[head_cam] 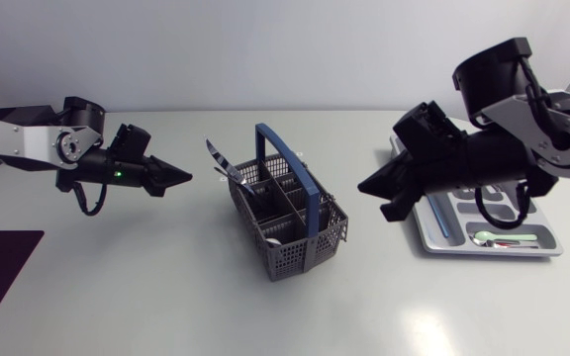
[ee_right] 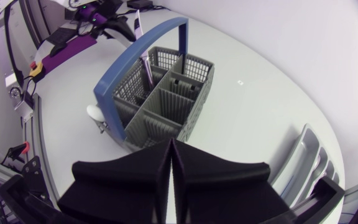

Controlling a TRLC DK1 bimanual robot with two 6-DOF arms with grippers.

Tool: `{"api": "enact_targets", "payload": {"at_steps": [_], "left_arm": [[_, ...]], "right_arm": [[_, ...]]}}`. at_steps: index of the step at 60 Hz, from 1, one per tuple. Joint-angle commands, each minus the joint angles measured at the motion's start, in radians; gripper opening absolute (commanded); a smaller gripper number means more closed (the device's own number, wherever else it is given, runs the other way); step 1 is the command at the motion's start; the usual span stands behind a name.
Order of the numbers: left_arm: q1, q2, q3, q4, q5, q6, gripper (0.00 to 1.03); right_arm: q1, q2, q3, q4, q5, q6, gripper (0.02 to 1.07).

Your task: Unload the cutlery basket into the drawer organizer.

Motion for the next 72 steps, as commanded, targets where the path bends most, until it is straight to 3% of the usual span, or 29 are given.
{"api": "enact_targets", "payload": {"at_steps": [1,21,38,54,72], "left_arm": [[-0.018,0.093,0.103,0.031,0.019,-0.101,0.03],[-0.118,0.324,0.355,0.031,0.044,-0.200,0.03],[-0.161,0.407,0.464,-0.045,0.113,-0.205,0.03],[-0.152,0.392,0.445,-0.176,0.131,-0.087,0.03],[-0.115,0.304,0.320,-0.305,0.154,0.077,0.03]], "right_arm": [[-0.010,-0.046,-0.070,-0.027,-0.013,-0.028,0.08],[0.037,-0.015,-0.221,0.054,-0.036,-0.032,0.08],[0.092,0.118,-0.204,0.171,-0.036,0.011,0.08],[0.074,0.266,-0.109,0.286,-0.021,0.055,0.08],[0.029,0.358,0.023,0.298,0.011,0.081,0.08]]}}
